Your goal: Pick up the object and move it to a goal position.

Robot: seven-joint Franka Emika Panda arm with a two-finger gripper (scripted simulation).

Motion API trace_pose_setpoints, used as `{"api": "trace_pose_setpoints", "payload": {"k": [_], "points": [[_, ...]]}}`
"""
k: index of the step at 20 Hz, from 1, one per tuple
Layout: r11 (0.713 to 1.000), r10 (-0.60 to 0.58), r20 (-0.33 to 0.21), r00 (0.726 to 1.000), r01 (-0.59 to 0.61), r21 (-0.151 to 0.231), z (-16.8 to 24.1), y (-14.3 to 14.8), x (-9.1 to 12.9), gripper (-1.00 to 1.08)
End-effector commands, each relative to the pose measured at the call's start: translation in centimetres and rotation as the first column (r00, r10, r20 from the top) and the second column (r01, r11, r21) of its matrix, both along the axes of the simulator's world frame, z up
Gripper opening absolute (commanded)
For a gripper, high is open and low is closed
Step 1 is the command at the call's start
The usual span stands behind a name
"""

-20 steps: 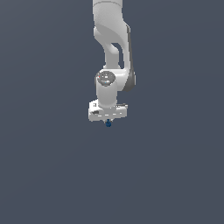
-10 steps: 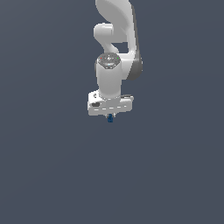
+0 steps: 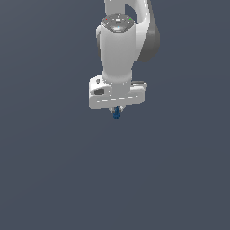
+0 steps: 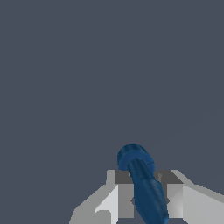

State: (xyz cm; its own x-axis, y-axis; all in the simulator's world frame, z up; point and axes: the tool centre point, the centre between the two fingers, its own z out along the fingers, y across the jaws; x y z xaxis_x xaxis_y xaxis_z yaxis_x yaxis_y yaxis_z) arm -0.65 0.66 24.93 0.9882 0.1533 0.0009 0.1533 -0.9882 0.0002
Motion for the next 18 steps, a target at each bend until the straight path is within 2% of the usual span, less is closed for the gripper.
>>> {"api": "trace_pose_setpoints", "payload": {"k": [1, 9, 18], "points": [[1.0, 0.0, -0.001, 1.0, 0.0, 0.0, 2.5, 0.4, 0.7, -1.0], [1.0, 0.0, -0.001, 1.0, 0.0, 0.0, 9.4, 1.5, 2.9, -1.0], [1.0, -0.001, -0.001, 1.0, 0.001, 0.0, 15.3, 2.4, 4.9, -1.0]]}}
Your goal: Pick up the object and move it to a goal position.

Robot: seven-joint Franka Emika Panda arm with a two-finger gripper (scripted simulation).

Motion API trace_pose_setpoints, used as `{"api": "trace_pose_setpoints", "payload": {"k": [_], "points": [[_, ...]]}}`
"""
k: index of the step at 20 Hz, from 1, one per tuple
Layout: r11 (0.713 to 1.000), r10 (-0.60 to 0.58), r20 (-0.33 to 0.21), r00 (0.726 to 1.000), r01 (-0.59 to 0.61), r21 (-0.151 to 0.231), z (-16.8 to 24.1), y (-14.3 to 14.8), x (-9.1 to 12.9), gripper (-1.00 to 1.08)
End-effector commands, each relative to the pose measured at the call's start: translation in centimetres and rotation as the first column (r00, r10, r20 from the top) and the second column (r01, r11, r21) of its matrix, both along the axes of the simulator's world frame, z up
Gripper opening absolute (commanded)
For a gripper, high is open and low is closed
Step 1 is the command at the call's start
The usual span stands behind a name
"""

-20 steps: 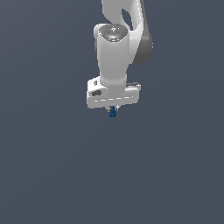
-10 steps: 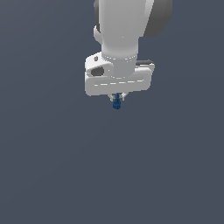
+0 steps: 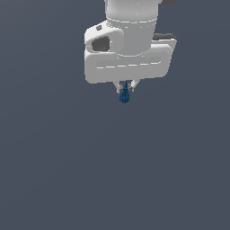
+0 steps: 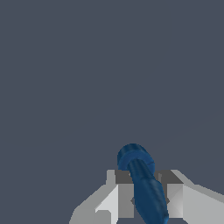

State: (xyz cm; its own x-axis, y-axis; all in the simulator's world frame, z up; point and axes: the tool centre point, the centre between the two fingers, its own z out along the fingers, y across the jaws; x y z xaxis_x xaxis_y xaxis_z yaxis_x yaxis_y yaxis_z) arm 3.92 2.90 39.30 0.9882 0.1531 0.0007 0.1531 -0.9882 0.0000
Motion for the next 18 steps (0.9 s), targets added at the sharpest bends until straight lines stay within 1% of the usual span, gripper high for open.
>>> {"api": "trace_pose_setpoints", "payload": {"k": [1, 9, 18], "points": [[1.0, 0.0, -0.001, 1.0, 0.0, 0.0, 1.5, 0.2, 0.5, -1.0], [1.0, 0.0, -0.001, 1.0, 0.0, 0.0, 5.3, 0.8, 1.8, -1.0], [1.0, 0.0, -0.001, 1.0, 0.0, 0.0, 8.4, 1.3, 3.0, -1.0]]}}
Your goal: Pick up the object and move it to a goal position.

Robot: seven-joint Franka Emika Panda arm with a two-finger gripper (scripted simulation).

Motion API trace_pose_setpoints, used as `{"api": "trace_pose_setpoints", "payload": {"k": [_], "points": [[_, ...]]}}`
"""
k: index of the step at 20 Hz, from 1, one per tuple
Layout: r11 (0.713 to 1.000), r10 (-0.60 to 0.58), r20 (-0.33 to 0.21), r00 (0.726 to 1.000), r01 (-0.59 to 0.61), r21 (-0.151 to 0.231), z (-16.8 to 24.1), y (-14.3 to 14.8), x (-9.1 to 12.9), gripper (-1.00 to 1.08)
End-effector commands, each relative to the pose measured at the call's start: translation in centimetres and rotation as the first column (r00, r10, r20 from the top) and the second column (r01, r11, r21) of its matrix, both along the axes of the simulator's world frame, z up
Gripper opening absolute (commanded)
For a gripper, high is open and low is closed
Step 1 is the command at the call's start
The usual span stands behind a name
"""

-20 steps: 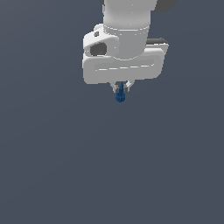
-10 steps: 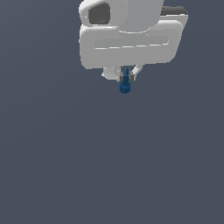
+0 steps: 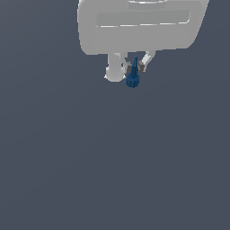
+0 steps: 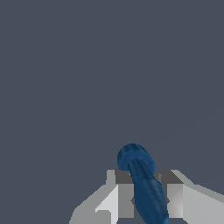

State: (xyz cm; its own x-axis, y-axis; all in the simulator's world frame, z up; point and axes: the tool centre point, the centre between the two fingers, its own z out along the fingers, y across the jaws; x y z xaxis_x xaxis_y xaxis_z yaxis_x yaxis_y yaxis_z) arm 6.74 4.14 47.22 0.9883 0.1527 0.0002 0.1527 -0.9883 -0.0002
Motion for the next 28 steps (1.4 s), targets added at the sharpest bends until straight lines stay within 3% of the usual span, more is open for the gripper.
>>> {"api": "trace_pose_setpoints", "payload": {"k": [1, 28], "points": [[1.0, 0.0, 0.0, 1.0, 0.0, 0.0, 0.7, 0.1, 0.3, -1.0], [1.0, 0.0, 0.0, 1.0, 0.0, 0.0, 3.3, 0.5, 1.3, -1.0]]}}
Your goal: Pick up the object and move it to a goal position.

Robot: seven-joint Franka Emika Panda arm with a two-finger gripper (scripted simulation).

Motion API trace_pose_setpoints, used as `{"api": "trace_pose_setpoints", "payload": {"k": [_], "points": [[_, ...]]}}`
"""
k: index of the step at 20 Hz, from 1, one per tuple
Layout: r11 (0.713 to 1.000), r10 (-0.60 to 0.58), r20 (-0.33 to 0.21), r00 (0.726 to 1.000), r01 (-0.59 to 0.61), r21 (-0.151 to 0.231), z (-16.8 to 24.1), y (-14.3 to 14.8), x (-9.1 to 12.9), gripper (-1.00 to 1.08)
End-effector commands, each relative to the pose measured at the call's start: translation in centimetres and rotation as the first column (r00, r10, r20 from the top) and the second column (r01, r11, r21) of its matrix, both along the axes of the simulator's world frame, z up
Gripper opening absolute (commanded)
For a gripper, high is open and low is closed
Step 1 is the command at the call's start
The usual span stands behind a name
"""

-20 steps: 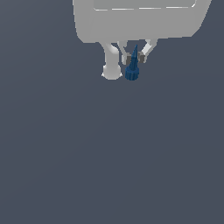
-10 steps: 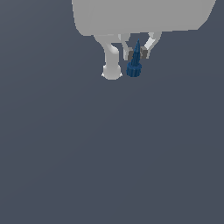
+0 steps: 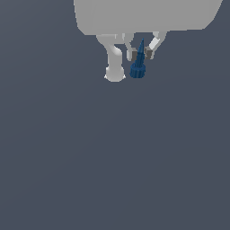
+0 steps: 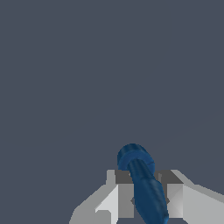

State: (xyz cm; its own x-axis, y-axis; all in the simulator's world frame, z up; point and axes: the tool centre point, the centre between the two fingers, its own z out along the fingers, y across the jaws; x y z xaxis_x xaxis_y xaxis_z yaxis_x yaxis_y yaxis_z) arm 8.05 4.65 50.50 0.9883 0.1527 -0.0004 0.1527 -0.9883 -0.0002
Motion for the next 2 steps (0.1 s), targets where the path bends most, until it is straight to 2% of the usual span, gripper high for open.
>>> {"api": "trace_pose_setpoints", "payload": {"k": [1, 2], "points": [[1.0, 0.0, 0.0, 1.0, 0.0, 0.0, 0.04, 0.0, 0.0, -1.0], [1.0, 0.0, 0.0, 1.0, 0.0, 0.0, 0.04, 0.0, 0.0, -1.0]]}}
